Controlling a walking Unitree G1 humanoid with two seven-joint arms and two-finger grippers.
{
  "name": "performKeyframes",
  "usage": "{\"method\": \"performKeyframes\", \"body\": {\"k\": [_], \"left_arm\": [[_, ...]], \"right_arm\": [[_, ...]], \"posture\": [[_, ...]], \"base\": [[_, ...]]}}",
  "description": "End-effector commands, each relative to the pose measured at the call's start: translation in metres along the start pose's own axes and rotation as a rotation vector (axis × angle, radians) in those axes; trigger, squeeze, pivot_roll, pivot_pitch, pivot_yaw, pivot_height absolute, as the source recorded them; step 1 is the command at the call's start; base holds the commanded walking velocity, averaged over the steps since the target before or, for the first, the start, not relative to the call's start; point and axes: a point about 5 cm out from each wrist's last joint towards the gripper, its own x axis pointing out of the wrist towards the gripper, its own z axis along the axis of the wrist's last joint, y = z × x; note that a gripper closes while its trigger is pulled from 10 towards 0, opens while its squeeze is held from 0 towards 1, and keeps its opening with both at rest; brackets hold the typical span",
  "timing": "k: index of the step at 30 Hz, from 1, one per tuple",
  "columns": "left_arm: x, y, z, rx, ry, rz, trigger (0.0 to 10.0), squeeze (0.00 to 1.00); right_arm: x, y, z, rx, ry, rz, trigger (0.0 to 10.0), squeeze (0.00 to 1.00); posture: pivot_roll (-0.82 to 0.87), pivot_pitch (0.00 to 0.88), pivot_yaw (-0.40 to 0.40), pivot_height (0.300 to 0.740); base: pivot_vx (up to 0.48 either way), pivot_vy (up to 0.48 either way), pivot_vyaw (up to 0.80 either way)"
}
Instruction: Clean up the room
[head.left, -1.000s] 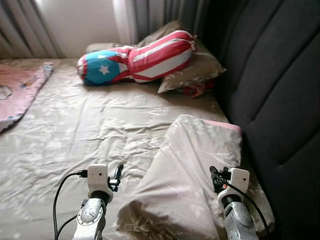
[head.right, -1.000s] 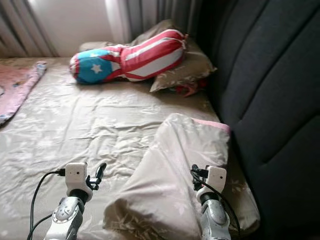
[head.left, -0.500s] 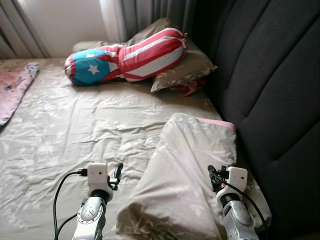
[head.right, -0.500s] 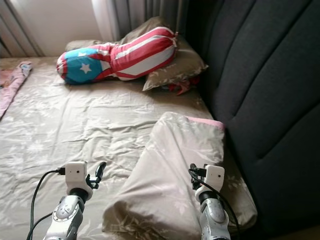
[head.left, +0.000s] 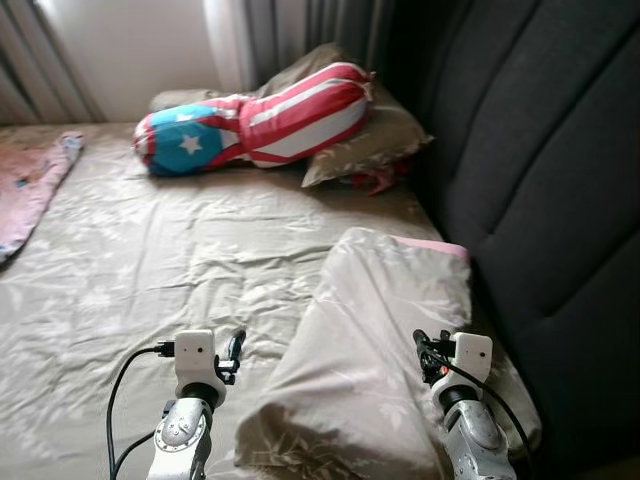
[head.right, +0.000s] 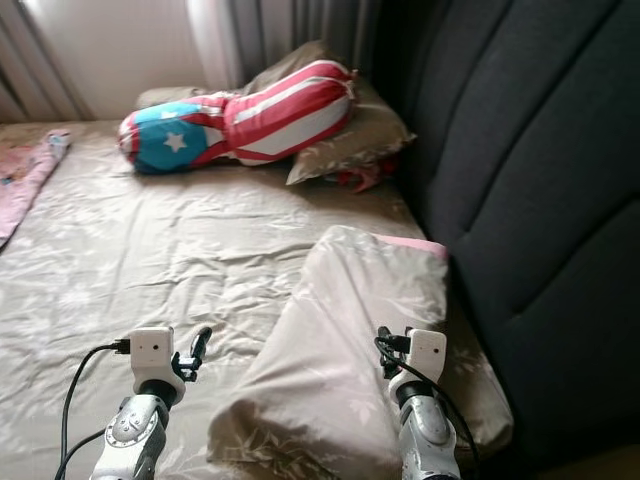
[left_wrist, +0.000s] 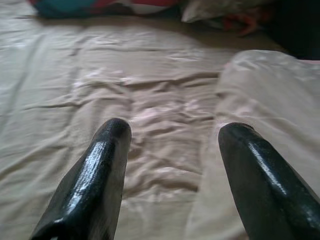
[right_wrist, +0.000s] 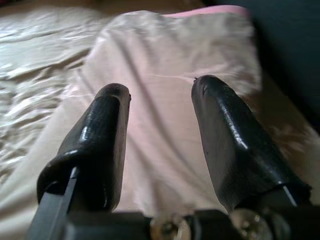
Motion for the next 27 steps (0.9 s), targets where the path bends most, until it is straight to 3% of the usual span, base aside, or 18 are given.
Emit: {"method": "performKeyframes", "body": {"k": [1, 5, 27], "left_arm": [[0.0000, -0.0012, -0.0019, -0.005, 0.004, 0.003, 10.0, 0.00], [0.0001, -0.0020, -0.0021, -0.005, 0.003, 0.001, 10.0, 0.00], [0.0004, -0.0042, -0.0022, 0.004, 0.002, 0.002, 10.0, 0.00]], "right_arm": [[-0.0006, -0.0010, -0.0029, 0.004, 0.022, -0.003, 10.0, 0.00], [-0.0009, -0.0010, -0.0035, -0.001, 0.024, -0.001, 10.0, 0.00], [-0.0017, -0.0011, -0.0059, -0.001, 0.032, 0.001, 10.0, 0.00]], "posture": [[-0.01, 0.026, -0.053, 0.740], [-0.01, 0.019, -0.054, 0.740], [-0.01, 0.029, -0.058, 0.740]], "base": [[0.000, 0.000, -0.73], [0.000, 0.000, -0.72], [0.000, -0.070, 0.00]]}}
